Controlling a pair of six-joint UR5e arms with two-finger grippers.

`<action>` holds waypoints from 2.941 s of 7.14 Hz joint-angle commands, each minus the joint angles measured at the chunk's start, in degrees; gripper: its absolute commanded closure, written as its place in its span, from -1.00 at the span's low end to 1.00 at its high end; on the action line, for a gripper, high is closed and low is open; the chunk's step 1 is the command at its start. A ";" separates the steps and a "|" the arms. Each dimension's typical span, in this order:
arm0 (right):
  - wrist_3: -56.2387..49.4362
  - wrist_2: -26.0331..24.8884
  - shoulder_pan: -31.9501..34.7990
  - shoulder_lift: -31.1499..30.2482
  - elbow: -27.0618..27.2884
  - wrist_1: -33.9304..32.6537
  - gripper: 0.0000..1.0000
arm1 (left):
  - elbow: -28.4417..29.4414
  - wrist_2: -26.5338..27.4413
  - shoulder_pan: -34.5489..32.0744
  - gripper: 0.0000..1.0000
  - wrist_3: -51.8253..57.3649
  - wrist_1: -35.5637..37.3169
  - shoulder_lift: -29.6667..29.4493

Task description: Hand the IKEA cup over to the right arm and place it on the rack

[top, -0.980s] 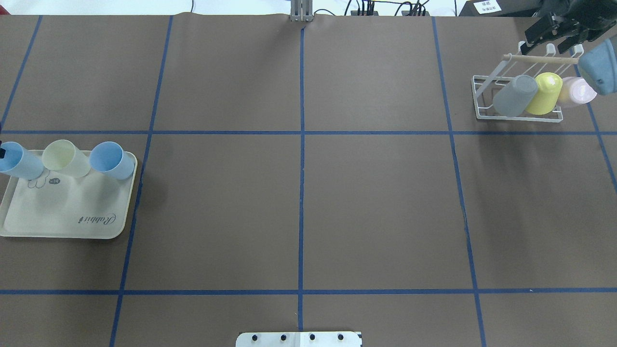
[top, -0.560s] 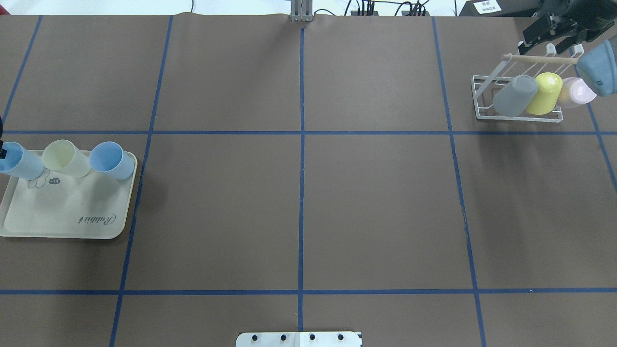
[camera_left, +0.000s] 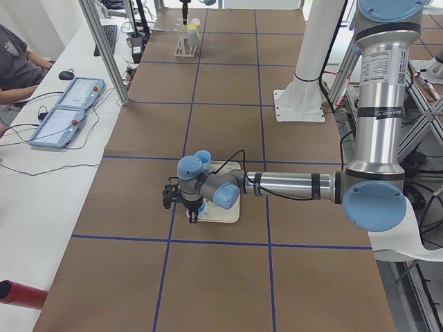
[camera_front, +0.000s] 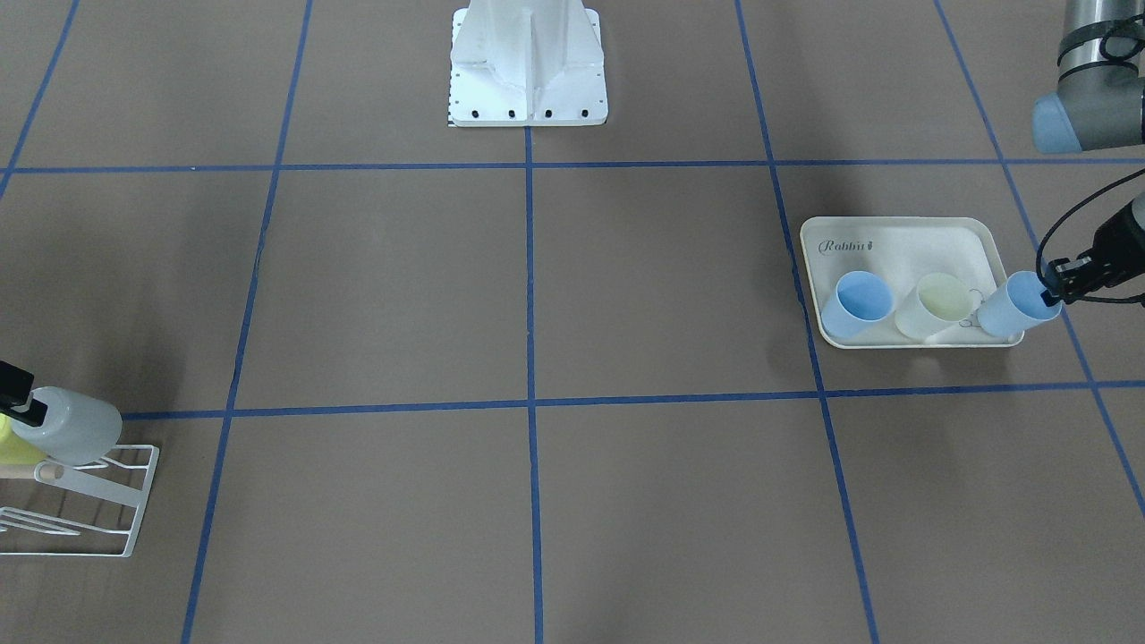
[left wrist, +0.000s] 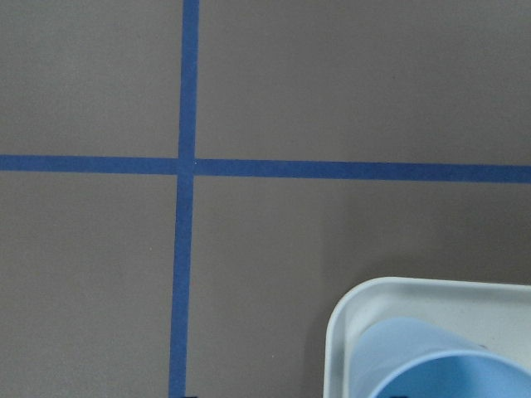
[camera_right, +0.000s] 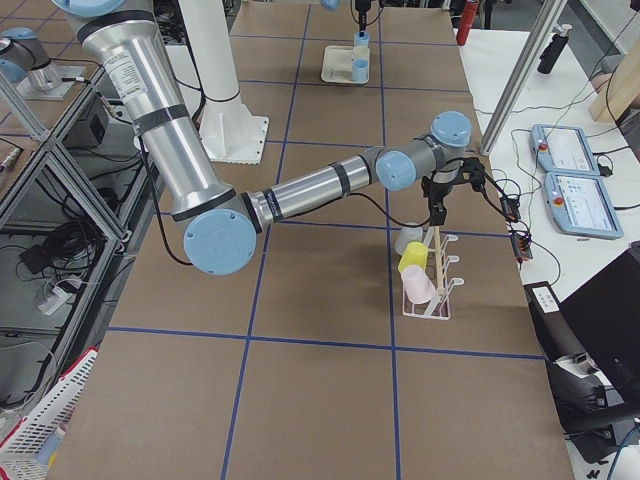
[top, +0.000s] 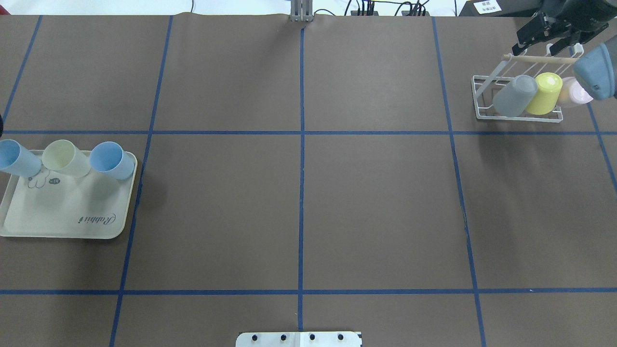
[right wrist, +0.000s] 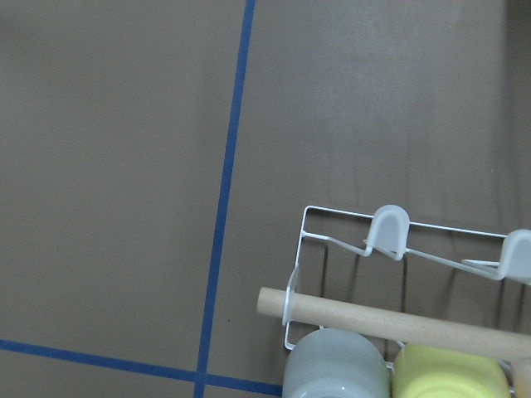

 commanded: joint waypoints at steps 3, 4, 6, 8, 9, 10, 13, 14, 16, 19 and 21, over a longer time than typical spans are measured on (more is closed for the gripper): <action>2.95 -0.33 -3.80 1.01 1.35 0.09 -0.98 | -2.51 -9.45 -12.02 1.00 10.95 4.08 -0.26; 6.37 -0.42 -5.04 3.28 1.71 0.09 -0.98 | -4.87 -11.31 -15.03 1.00 11.43 7.16 -0.52; 15.50 -0.68 -8.81 5.92 6.35 0.70 -0.98 | -14.16 -14.21 -16.99 1.00 10.30 18.11 -3.14; 31.37 -1.12 -13.20 5.85 8.30 13.37 -0.98 | -22.52 -20.25 -17.17 1.00 -5.24 23.54 -6.06; 41.63 -2.08 -15.75 5.85 8.31 22.85 -0.98 | -25.34 -23.25 -16.82 1.00 -16.75 20.84 -8.33; 52.35 -4.35 -18.38 5.76 8.39 32.77 -0.98 | -24.67 -23.45 -13.95 1.00 -27.74 14.64 -12.53; 81.47 -7.79 -24.98 5.06 8.22 68.26 -0.97 | -16.96 -22.84 -1.54 1.00 -49.34 -12.41 -19.76; 85.38 -12.76 -28.92 4.88 8.04 78.56 -0.96 | -16.50 -22.75 -0.14 1.00 -56.09 -18.24 -21.52; 87.00 -20.78 -34.39 3.92 9.78 86.82 -0.95 | -17.71 -19.44 1.97 1.00 -69.27 -24.33 -26.26; 87.35 -23.35 -35.73 3.13 14.36 87.36 -0.95 | -20.54 -6.42 12.70 1.00 -90.00 -42.74 -26.28; 88.85 -27.21 -38.17 2.86 14.90 89.81 -0.96 | -20.45 1.37 18.57 1.00 -101.46 -53.93 -26.28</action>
